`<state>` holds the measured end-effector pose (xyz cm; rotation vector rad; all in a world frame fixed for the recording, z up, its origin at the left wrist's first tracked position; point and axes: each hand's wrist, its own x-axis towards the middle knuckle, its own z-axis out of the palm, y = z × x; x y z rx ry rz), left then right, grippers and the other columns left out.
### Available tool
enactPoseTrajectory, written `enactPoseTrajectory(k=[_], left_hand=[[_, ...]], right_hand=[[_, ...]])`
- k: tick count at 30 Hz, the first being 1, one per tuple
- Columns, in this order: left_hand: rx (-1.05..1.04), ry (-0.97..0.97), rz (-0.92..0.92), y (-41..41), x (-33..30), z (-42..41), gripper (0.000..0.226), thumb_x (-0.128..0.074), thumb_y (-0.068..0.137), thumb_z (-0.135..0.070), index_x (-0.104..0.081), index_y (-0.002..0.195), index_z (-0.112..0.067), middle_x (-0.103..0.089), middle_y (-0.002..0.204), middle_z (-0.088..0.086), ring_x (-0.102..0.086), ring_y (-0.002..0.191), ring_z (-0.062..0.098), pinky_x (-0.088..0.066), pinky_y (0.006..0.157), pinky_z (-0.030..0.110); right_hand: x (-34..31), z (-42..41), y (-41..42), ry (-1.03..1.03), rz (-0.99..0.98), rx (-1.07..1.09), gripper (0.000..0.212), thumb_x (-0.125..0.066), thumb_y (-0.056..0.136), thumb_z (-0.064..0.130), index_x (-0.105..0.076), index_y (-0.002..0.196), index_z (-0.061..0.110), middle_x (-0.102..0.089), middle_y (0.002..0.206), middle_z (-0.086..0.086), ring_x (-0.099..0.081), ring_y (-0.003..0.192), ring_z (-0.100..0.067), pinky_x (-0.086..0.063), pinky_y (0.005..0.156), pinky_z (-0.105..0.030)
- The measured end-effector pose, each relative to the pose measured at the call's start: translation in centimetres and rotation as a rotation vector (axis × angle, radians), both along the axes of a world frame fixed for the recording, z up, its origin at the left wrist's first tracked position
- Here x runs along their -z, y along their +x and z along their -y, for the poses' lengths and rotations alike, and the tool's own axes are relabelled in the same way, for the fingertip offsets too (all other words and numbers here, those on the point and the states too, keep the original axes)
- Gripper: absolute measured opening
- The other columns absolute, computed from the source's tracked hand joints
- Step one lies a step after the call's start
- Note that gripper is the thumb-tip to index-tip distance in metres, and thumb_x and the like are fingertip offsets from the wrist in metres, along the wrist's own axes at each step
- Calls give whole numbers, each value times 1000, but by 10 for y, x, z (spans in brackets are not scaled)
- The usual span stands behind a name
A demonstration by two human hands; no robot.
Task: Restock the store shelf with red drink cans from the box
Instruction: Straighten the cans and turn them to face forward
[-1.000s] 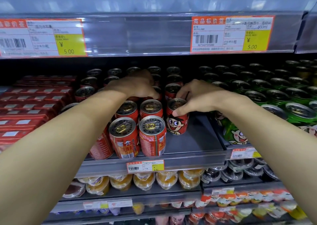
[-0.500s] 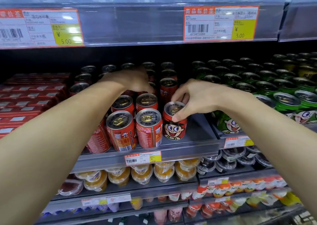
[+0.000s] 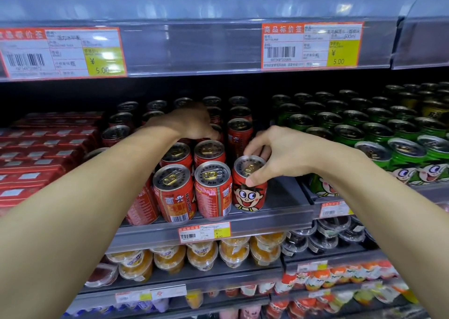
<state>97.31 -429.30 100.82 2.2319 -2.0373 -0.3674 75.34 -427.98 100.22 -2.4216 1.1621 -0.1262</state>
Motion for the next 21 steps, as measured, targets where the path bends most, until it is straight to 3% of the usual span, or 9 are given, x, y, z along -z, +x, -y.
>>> enactPoseTrajectory(k=[6, 11, 15, 18, 21], left_hand=[[1, 11, -1, -1, -1, -4, 51, -62, 90, -44, -58, 129, -11, -60, 127, 8, -56, 111, 24, -46, 93, 37], [8, 3, -5, 5, 0, -2, 59, -61, 88, -53, -54, 133, -16, -57, 133, 6, -54, 117, 23, -45, 97, 36], [-13, -141, -71, 17, 8, 8, 54, -57, 87, -62, -62, 122, -21, -62, 121, -1, -58, 107, 18, -48, 93, 35], [-53, -212, -114, 22, 11, 22, 41, -61, 90, -51, -66, 113, -18, -67, 111, 2, -61, 98, 18, -51, 88, 36], [-51, -240, -70, 24, 11, 37, 37, -64, 90, -45, -67, 113, -17, -67, 115, 4, -60, 102, 20, -47, 86, 31]], right_hand=[[0, -1, 1, -26, -66, -50, 64, -87, 67, 48, -64, 122, 25, -55, 90, 20, -59, 92, -7, -50, 81, -24], [-6, 7, -5, 21, -11, -61, 52, -75, 71, 63, -71, 110, 28, -67, 100, 18, -62, 95, -1, -49, 82, -21], [-7, 39, 1, -114, 186, 33, 46, -75, 80, 50, -69, 116, 22, -69, 104, 10, -65, 98, -9, -49, 85, -21], [-7, 58, 14, -134, 148, 36, 51, -76, 83, 45, -64, 125, 20, -62, 109, 10, -60, 106, -10, -46, 93, -23], [-1, 77, 27, -155, 63, 30, 42, -73, 83, 52, -64, 113, 25, -62, 114, 7, -58, 104, -13, -47, 86, -27]])
